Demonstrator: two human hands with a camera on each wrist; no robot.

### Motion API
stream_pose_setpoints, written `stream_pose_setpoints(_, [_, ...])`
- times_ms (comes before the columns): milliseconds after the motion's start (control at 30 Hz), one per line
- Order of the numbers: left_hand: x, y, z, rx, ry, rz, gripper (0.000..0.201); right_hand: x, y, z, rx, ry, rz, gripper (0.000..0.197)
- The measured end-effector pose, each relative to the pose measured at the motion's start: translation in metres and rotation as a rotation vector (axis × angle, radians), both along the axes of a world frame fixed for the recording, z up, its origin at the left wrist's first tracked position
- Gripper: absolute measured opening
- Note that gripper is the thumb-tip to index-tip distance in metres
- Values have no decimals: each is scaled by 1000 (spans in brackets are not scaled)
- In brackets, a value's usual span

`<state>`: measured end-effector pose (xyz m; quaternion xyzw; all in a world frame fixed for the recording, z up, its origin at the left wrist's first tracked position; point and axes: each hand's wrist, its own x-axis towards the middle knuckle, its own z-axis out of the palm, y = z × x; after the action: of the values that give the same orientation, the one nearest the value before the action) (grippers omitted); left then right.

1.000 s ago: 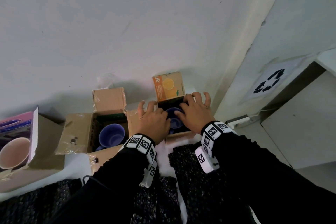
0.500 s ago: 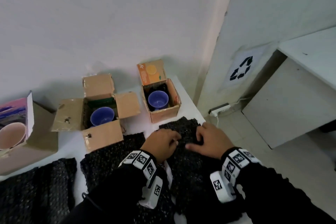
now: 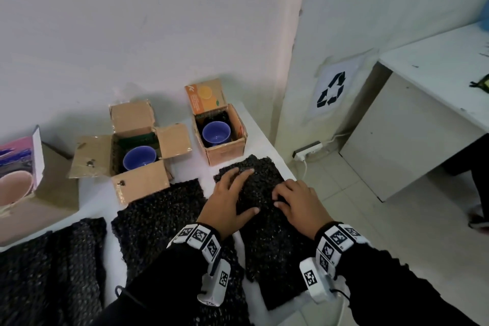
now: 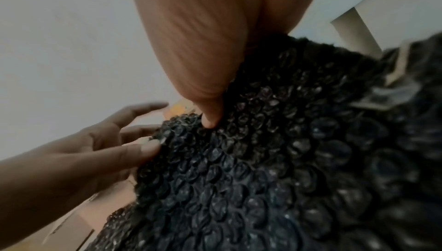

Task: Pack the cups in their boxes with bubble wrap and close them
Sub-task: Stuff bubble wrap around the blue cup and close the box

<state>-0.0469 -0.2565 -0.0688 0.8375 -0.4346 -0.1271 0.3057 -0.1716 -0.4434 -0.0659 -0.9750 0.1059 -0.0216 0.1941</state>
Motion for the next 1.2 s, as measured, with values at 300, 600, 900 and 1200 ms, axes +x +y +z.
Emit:
stream_pose_setpoints(300, [6, -7, 31, -291, 48, 227, 17, 8, 10, 34, 382, -202, -142, 89])
stream_pose_setpoints(600, [23, 10, 55, -293, -57, 61, 18, 44, 11, 44, 641, -57, 8, 21])
stream_pose_setpoints(900, [58, 18, 66, -16, -181, 47, 37, 97, 10, 68, 620, 138, 131, 23])
stream_pose_setpoints(1200, [101, 1, 68, -145, -213, 145, 27, 155, -24, 71, 114, 60, 176, 30])
